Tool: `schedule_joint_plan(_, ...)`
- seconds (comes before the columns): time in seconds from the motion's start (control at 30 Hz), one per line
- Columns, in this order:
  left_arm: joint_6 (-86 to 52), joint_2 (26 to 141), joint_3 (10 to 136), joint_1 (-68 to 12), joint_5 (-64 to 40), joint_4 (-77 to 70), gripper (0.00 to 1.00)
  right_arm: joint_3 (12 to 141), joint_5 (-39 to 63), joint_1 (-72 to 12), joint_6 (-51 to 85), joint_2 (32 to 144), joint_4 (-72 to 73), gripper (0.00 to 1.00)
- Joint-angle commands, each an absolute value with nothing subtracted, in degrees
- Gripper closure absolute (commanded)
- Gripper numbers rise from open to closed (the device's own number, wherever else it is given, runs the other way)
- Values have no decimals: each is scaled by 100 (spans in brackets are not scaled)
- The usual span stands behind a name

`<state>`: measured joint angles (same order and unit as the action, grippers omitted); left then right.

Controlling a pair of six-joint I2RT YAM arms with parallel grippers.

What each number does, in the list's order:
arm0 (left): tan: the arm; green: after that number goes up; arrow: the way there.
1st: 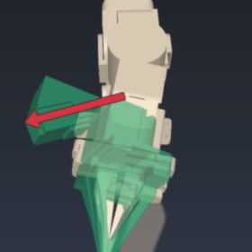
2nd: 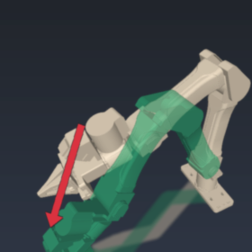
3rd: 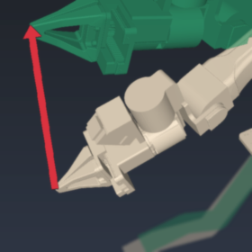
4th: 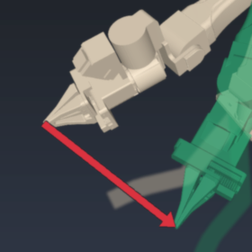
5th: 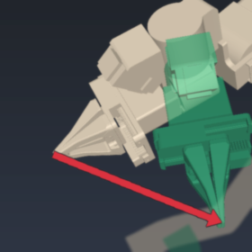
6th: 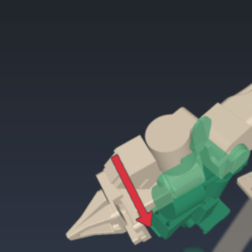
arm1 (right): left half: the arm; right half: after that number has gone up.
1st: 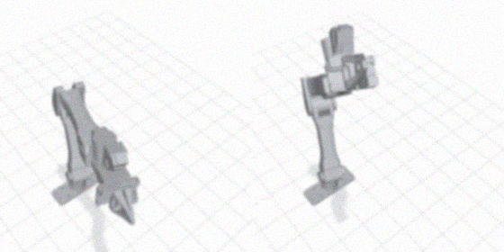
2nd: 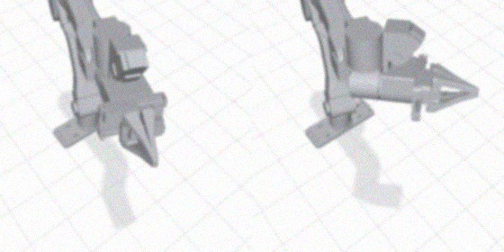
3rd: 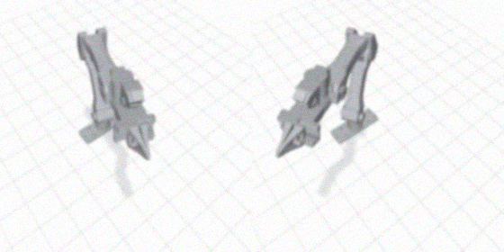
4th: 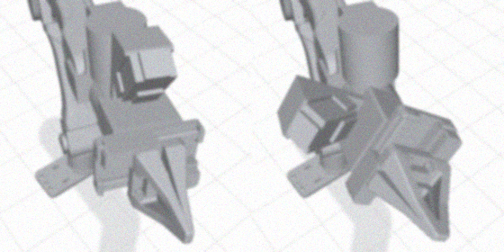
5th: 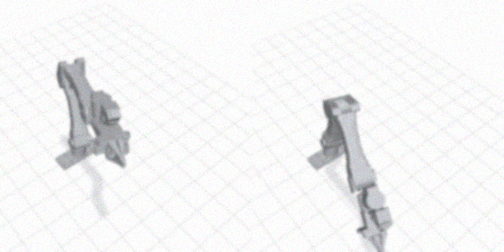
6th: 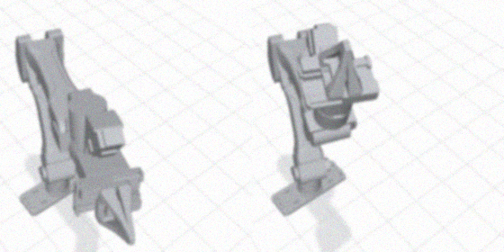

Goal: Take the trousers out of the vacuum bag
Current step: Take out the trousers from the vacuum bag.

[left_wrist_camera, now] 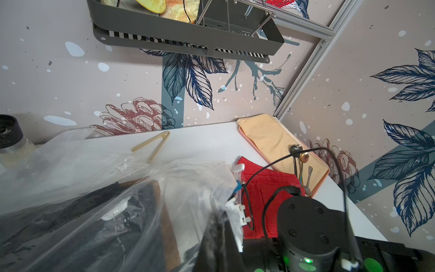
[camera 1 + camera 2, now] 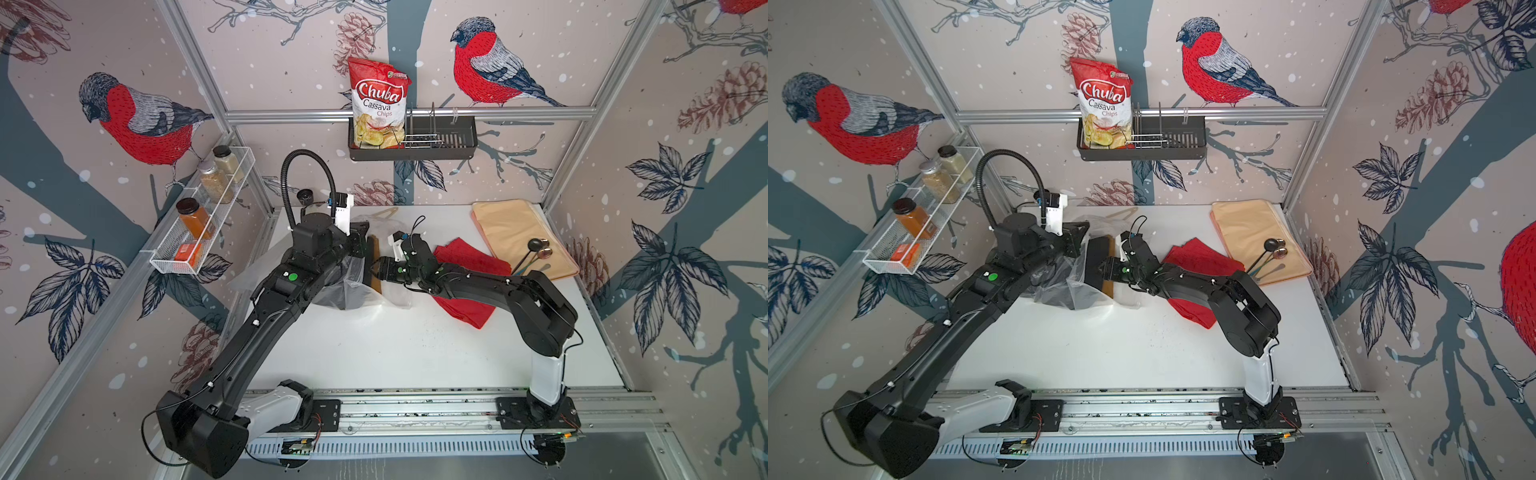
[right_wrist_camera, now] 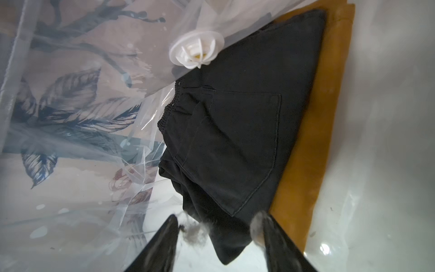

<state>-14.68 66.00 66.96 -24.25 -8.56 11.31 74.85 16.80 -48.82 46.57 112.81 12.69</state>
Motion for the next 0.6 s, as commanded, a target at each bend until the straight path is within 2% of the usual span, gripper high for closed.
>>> schedule_joint_plan(0.0,-1503,6558,6767,-2487,-900,611,100,7664,1591,-4877,4798,11458,1302,41)
schedule_joint_plan(0.2,-1496,6513,6752,-2514,-896,628,100,8071,1652,-4819,4890,11935,1049,41)
schedule_joint_plan(0.57,-1468,6486,6741,-2540,-931,633,100,8067,1667,-4701,5027,12234,1108,41)
